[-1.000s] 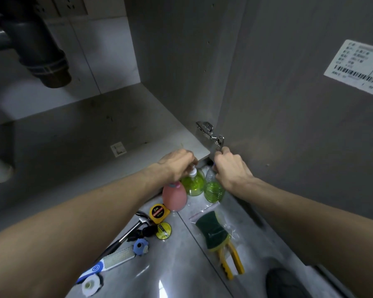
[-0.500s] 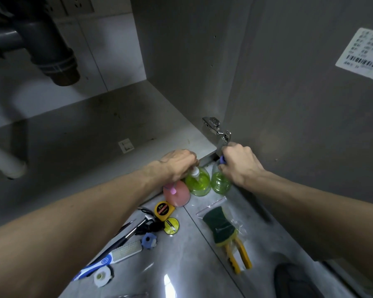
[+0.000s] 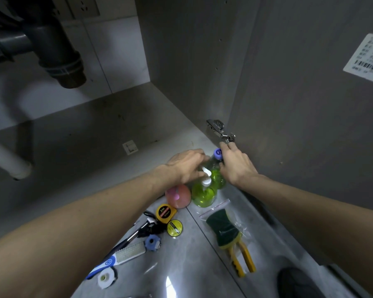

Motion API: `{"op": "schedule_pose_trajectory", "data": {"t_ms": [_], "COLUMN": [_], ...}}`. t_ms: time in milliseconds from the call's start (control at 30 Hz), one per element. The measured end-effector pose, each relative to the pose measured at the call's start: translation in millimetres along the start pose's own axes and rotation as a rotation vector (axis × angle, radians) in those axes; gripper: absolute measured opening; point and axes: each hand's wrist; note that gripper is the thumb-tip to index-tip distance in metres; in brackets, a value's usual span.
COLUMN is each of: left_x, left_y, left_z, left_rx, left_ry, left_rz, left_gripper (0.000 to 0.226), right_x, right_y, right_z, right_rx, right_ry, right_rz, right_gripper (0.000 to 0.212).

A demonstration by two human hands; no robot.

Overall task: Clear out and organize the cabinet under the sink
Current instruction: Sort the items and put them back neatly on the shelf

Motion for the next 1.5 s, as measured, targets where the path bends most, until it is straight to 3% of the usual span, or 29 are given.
{"op": "schedule_pose_trajectory", "data": {"t_ms": [100, 167, 233, 333, 400, 500, 567, 667, 867, 1100, 1200, 1367, 1500], "left_x": [4.7, 7.2, 11.1, 13.4, 3.2, -15.1, -21.2, -20.9, -20.4, -9.0, -8.1, -17.3, -20.3], "left_y": [-3.2, -9.5, -16.6, -27.2, -30.5, -20.5, -16.0, -17.4, -25.1, -31.2, -30.2, -20.5, -4.6], "left_z": [-4.3, -12.9, -24.3, -43.0, -52.6, -60.7, -59.4, -58.9, -73.7, -72.9, -70.1, -66.3, -81.8], "left_rx": [0.070, 0.175, 0.306, 0.550, 0.698, 0.814, 0.794, 0.750, 0.684, 0.686, 0.685, 0.725, 0.822], "left_ry": [0.039, 0.104, 0.163, 0.081, 0.013, 0.025, 0.062, 0.119, 0.142, 0.068, 0.057, 0.165, 0.263], "left_rz": [-0.024, -0.007, 0.088, 0.125, -0.155, -0.754, -0.905, -0.865, -1.019, -0.681, -0.645, -0.709, -0.655], "left_gripper": [0.043, 0.044, 0.038, 0.037, 0.048, 0.053, 0.051, 0.041, 0.033, 0.028, 0.031, 0.036, 0.054], "right_x": [8.0, 10.5, 7.5, -5.4, -11.8, -17.2, -20.2, -28.1, -43.1, -48.5, -46.6, -44.8, -48.1], "right_y": [-0.8, -2.0, -3.3, -6.8, -13.5, -25.5, -30.8, -34.1, -28.6, -32.4, -37.2, -40.3, -39.7], "right_z": [-6.6, -12.2, -16.2, -20.4, -20.0, -12.6, -7.7, -2.6, -3.3, -13.6, -14.8, -19.4, -47.6], "right_rx": [0.105, 0.173, 0.168, 0.176, 0.161, 0.080, 0.007, -0.070, -0.074, -0.031, -0.056, -0.212, -0.314], "right_ry": [0.147, 0.204, 0.121, -0.089, -0.110, -0.156, -0.163, -0.104, -0.025, 0.083, 0.012, -0.080, -0.010], "right_rz": [-0.097, -0.064, -0.081, -0.178, -0.163, -0.076, 0.005, 0.122, 0.214, 0.256, 0.265, 0.405, 0.434], "right_gripper": [0.038, 0.024, 0.019, 0.036, 0.037, 0.028, 0.025, 0.022, 0.024, 0.027, 0.024, 0.029, 0.041]}}
Point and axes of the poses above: each hand's wrist, its own z-axis towards the middle knuckle, its own x-axis out of the back of the hand, y = z × x, and after that the axes turned 1 degree about -z, right-handed
